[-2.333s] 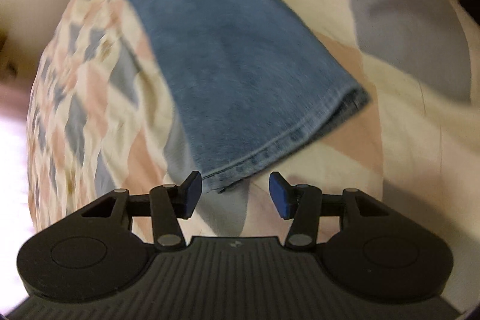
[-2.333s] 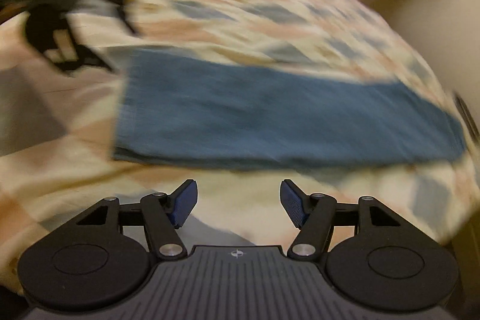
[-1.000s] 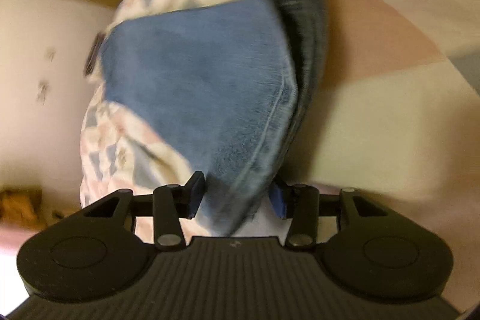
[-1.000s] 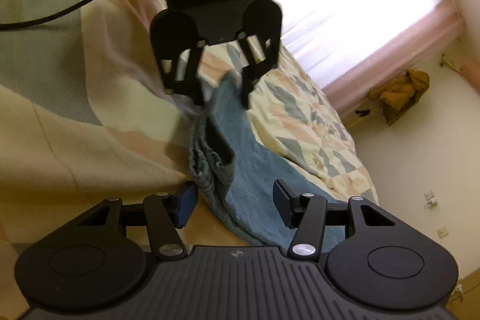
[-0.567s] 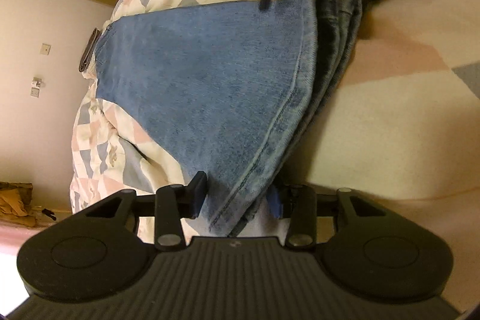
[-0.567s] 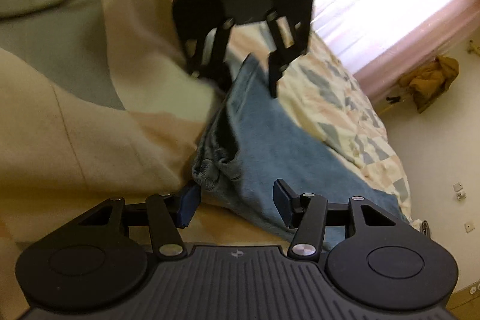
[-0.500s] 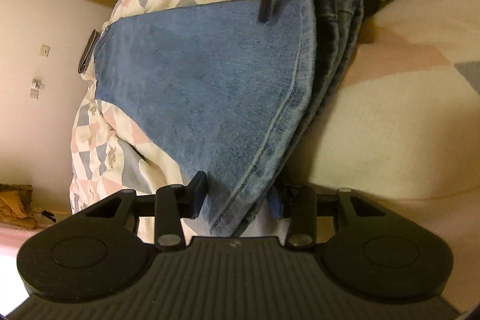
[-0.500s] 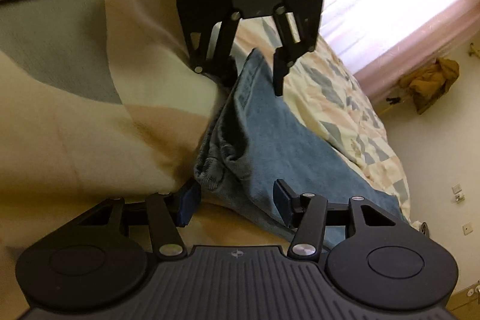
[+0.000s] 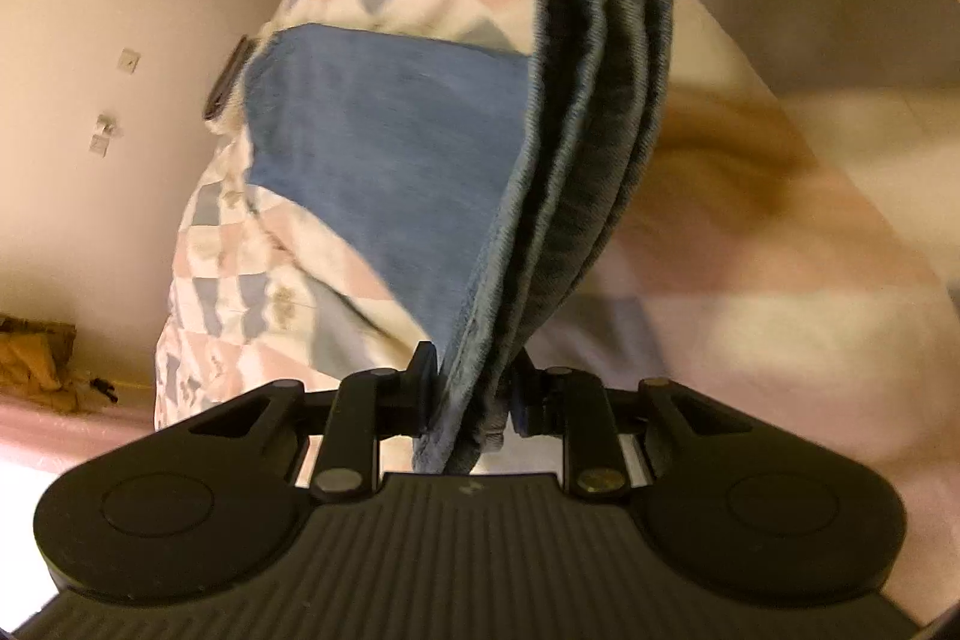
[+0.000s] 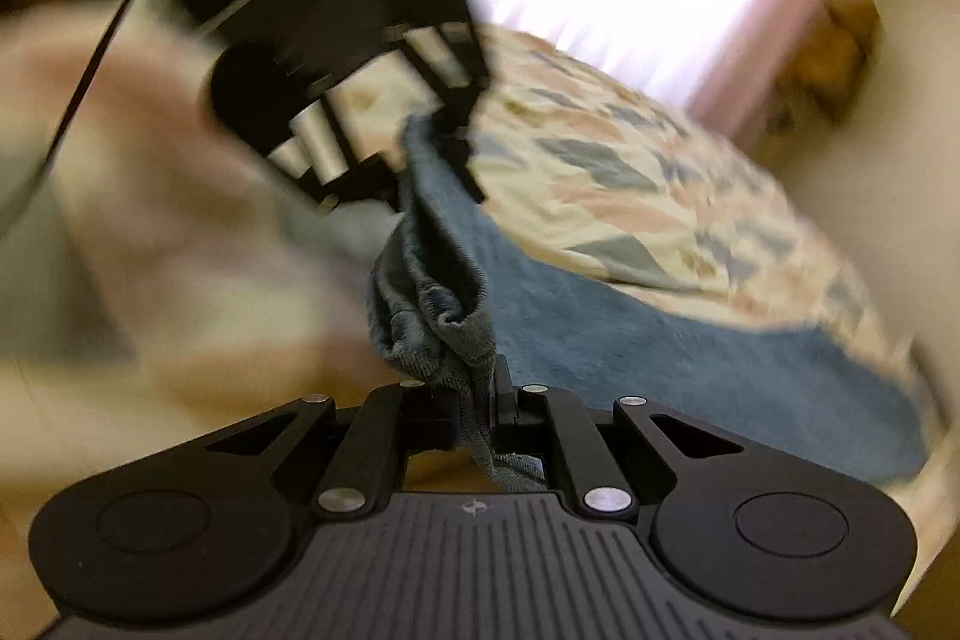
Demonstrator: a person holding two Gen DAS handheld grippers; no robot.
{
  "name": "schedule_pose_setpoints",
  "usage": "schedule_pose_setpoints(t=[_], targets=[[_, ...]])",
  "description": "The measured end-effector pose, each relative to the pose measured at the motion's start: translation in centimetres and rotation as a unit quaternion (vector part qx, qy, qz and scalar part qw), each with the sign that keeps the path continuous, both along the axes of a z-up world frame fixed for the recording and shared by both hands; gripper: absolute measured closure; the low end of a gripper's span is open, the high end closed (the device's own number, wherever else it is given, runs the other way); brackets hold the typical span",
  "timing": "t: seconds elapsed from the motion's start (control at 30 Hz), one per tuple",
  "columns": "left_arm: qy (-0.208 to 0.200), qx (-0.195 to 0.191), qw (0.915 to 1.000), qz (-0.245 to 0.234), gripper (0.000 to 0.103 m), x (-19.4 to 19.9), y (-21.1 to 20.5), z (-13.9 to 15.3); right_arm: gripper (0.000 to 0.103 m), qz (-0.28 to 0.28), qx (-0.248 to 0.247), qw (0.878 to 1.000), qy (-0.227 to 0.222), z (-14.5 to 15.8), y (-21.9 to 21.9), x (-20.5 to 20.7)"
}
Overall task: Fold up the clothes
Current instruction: 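Lift the hem with the left gripper and fold it toward the waistband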
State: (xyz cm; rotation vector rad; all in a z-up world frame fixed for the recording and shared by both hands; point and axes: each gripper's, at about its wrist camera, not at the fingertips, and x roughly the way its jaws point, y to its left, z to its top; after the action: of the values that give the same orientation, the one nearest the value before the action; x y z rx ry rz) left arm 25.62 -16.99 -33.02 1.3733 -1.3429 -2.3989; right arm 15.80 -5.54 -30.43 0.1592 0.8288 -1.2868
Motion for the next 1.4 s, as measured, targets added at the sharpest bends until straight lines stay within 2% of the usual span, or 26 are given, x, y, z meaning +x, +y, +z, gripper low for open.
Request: schedule_pose_setpoints(t=[0.1, 0.2, 0.33, 0.53, 0.7, 0.9, 1.1, 1.2, 1.33, 1.4], targets=[[0.005, 0.008, 0.9999, 0.009, 0.082, -2.5, -0.6, 2.7, 0.097, -0.03, 0.012, 0.996, -0.079, 3.1, -1.0, -3.8], [0.01, 0.016, 0.9997, 0.014, 0.081, -5.8, -1.5, 5.1, 0.097, -0.049, 0.023, 0.99, -0.128, 5.0, -2.2, -7.8], [0.022, 0.03, 0.9991, 0.023, 0.082, -11.0, -2.8, 7.7, 0.097, -0.079, 0.041, 0.974, -0.21, 7.0, -3.4, -14.1], [0.016, 0.038, 0.9979, 0.049, 0.081, -20.8, -5.6, 10.4, 0.097, -0.108, 0.055, 0.952, -0.281, 8.8, -5.6, -23.6], [0.004, 0.033, 0.9964, 0.078, 0.081, -29.3, -7.7, 11.6, 0.097, -0.099, 0.058, 0.94, -0.322, 9.2, -8.0, -32.0], [-0.008, 0.023, 0.9962, 0.083, 0.081, -37.6, -10.1, 11.6, 0.097, -0.093, 0.059, 0.939, -0.326, 8.8, -11.4, -41.2], [-0.024, 0.016, 0.997, 0.071, 0.081, -44.2, -13.8, 10.7, 0.097, -0.096, 0.055, 0.941, -0.32, 7.8, -14.5, -47.3], [-0.029, 0.025, 0.9975, 0.06, 0.081, -47.8, -16.1, 9.8, 0.097, -0.106, 0.062, 0.939, -0.321, 7.1, -16.5, -50.3], [-0.042, 0.058, 0.9961, 0.051, 0.078, -53.5, -19.5, 6.4, 0.097, -0.131, 0.069, 0.936, -0.319, 5.1, -18.8, -55.2], [-0.051, 0.074, 0.9948, 0.048, 0.069, -56.2, -21.1, 4.5, 0.097, -0.156, 0.094, 0.925, -0.332, 2.5, -19.9, -57.7]])
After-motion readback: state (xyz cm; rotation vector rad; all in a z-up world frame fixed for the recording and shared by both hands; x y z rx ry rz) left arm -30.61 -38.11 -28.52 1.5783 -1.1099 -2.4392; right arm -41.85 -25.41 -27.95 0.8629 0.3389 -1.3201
